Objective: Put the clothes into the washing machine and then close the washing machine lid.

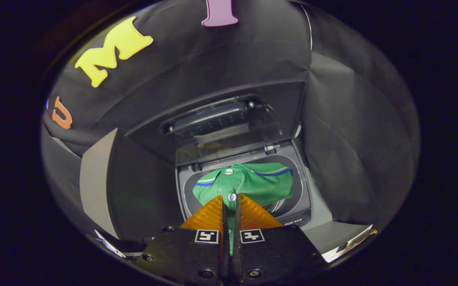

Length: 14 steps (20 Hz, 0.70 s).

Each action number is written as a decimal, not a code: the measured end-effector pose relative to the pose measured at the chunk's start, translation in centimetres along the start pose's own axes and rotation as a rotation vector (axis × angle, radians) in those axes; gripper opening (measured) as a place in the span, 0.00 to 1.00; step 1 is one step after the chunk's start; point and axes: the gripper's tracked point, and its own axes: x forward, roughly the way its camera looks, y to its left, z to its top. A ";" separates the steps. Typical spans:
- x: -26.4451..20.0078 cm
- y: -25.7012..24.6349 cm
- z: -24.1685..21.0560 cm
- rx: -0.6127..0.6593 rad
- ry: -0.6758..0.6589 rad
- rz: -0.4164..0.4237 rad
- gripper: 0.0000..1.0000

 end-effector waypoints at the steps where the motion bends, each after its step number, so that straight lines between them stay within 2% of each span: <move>1: 1.2 0.0 -0.3 -0.006 0.008 -0.008 0.07; 4: 3.5 -0.1 -1.1 -0.030 0.015 -0.050 0.07; 14: 8.6 -0.6 -1.8 -0.032 0.021 -0.085 0.08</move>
